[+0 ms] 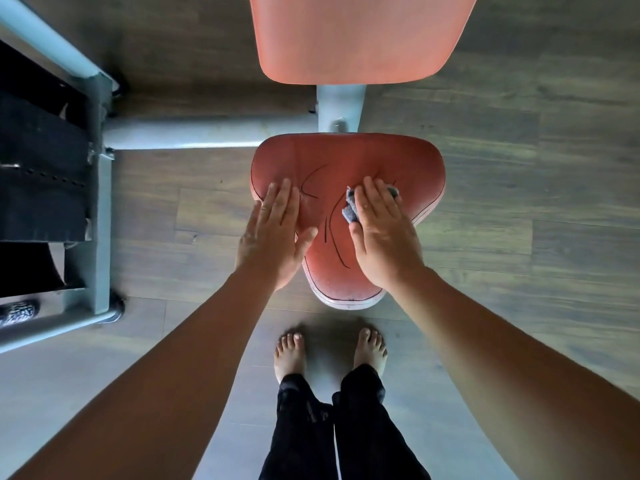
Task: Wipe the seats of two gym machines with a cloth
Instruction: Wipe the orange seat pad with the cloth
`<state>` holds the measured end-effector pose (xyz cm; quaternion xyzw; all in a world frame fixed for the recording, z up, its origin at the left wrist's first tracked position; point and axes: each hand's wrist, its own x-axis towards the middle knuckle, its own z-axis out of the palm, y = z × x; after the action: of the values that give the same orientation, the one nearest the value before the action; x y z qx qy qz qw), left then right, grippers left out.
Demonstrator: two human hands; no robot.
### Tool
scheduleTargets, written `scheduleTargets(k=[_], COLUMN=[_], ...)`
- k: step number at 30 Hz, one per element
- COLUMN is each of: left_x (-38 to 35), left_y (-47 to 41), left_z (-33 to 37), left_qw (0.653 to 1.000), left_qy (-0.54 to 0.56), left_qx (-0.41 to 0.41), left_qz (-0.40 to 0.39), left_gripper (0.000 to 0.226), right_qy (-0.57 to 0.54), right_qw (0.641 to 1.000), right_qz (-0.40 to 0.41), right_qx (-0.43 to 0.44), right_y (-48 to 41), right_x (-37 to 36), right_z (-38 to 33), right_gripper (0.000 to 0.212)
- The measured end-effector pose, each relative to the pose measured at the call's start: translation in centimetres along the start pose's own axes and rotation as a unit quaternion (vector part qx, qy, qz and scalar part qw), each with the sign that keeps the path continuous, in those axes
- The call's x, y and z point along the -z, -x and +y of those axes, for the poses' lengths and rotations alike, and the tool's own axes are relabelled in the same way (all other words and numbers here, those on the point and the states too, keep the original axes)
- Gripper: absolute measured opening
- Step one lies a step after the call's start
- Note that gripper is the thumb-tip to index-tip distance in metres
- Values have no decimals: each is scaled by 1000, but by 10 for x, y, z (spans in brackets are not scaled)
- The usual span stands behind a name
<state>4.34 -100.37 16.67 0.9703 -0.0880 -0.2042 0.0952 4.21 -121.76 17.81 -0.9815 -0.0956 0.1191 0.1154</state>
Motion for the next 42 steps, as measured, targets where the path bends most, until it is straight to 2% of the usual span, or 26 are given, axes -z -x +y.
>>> scheduleTargets(k=[4, 6, 12, 14, 17, 21, 25, 28, 31, 34, 36, 40, 42], left_x=[-5, -5, 0, 2, 2, 0, 0, -2, -4, -4, -4, -2, -2], left_y=[-1, 0, -5, -11, -16, -16, -18, -17, -17, -16, -17, -17, -18], left_z=[-3, -4, -7, -13, -16, -12, -12, -14, -12, -10, -10, -12, -11], left_qw=[1000, 1000, 1000, 999, 999, 999, 999, 999, 998, 999, 999, 999, 998], left_qy=[-3, -1, -5, -13, -18, -6, -3, -1, 1, -1, -5, -8, -4], left_qx=[-11, -10, -21, -29, -39, -29, -34, -37, -36, -28, -29, -33, -34], left_qz=[14, 16, 15, 14, 11, 23, 25, 33, 42, 46, 46, 41, 43], left_gripper=[84, 84, 84, 86, 87, 85, 85, 84, 83, 84, 84, 84, 84], right_qy=[36, 41, 9, 4, 37, 60, 31, 5, 32, 64, 69, 44, 26], right_qw=[997, 996, 1000, 1000, 999, 995, 996, 999, 999, 993, 989, 992, 996], right_qz=[-42, -38, -1, -13, -15, -28, 8, 1, -19, -8, -3, 32, 14], right_qx=[-51, -63, -24, -5, -3, -73, -80, -42, -30, -101, -131, -116, -88], right_y=[-77, -85, 20, 21, -36, -100, -29, 22, -20, -98, -118, -48, -6], right_x=[10, 9, 4, 4, 8, 9, 2, 0, 6, 16, 17, 13, 7], right_z=[12, 9, -18, -12, 10, 25, -8, -18, 10, 42, 49, 20, 18], right_gripper=[62, 63, 60, 59, 60, 62, 62, 61, 60, 59, 60, 62, 62])
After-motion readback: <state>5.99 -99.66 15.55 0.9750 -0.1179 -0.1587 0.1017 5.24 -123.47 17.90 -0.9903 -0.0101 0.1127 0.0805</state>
